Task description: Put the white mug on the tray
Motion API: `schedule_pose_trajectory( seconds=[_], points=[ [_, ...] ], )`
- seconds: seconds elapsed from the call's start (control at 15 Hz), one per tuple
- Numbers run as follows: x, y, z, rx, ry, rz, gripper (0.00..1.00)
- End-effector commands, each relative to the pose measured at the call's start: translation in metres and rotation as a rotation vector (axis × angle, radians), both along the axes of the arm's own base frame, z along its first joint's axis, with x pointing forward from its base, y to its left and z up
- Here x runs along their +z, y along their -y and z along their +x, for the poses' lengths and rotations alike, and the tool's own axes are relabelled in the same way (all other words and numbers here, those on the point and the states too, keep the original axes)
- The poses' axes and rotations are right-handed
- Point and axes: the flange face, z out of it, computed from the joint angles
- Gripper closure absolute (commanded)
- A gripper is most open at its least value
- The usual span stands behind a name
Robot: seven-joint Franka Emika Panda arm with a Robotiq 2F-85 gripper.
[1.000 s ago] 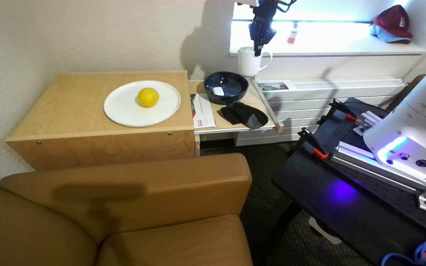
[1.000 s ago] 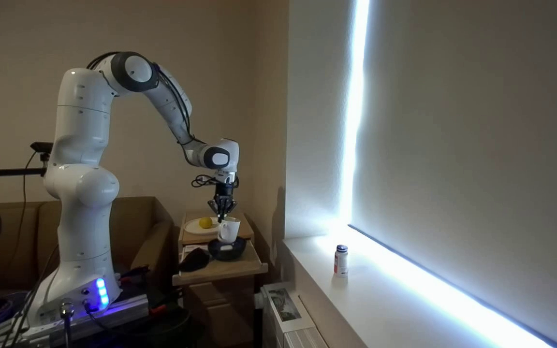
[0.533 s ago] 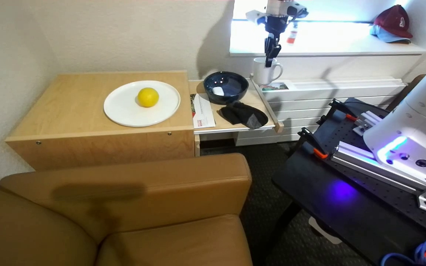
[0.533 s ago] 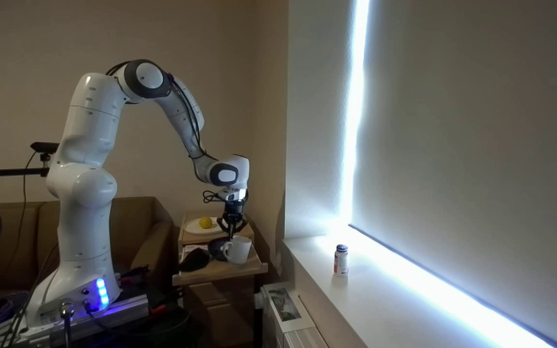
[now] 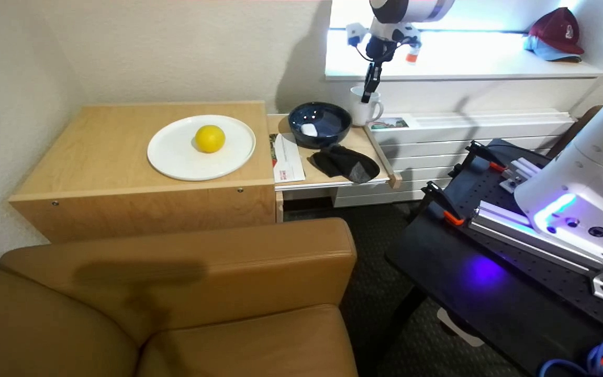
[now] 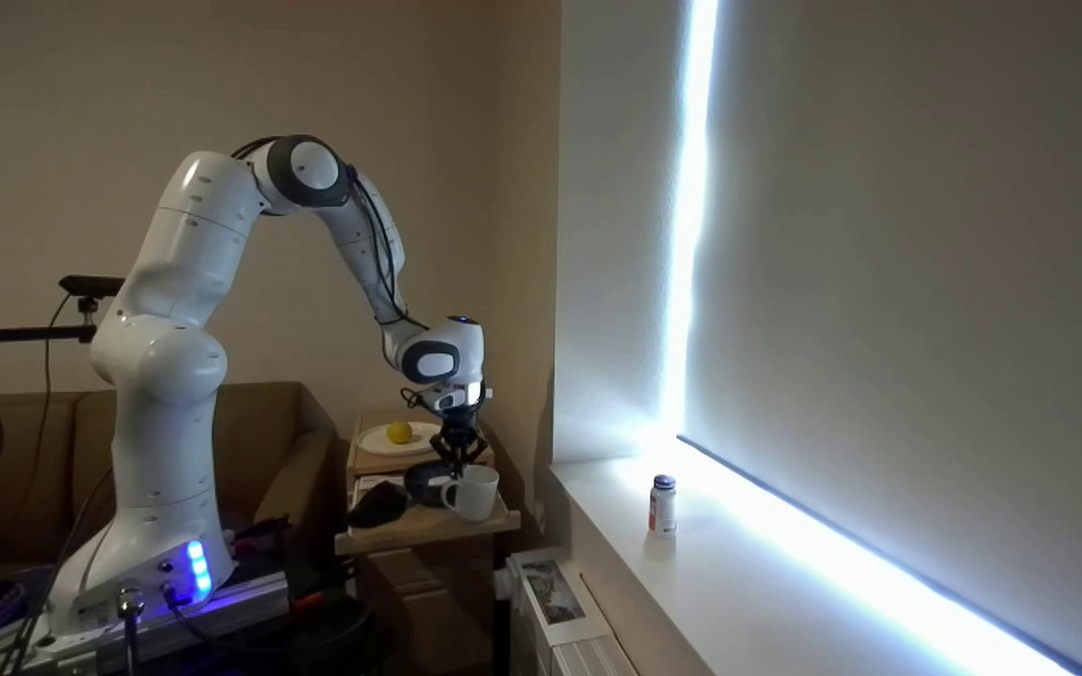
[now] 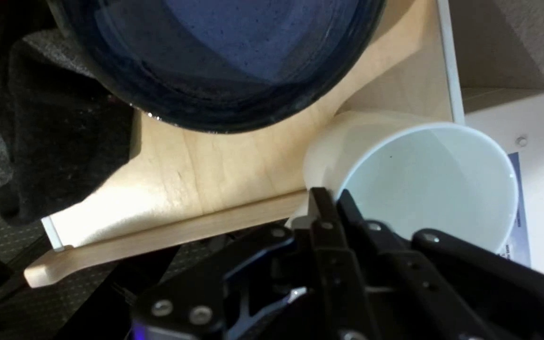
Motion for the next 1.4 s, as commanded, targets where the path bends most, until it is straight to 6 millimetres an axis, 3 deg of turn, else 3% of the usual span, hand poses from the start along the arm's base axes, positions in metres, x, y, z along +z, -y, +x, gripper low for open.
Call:
schedule_pose_trajectory(
  seconds=[0.0,0.73,0.8,0.87,1.0,1.33],
  points=[
    [-0.008,-0.016,0.016,-0.021,0.051,-0.004,0.99],
    [-0.023,-0.05,0.034,0.091,0.007,0.039,0.99],
    [-0.023,-0.051,0.033,0.109,-0.026,0.045,0.7],
    [-0.023,-0.052,0.033,0.14,-0.049,0.048,0.69],
    [-0.023,-0.053,0.03,0.168,-0.098,0.061,0.57],
    [-0.002,-0.052,0.033,0.216,-0.133,0.053,0.2]
  ],
)
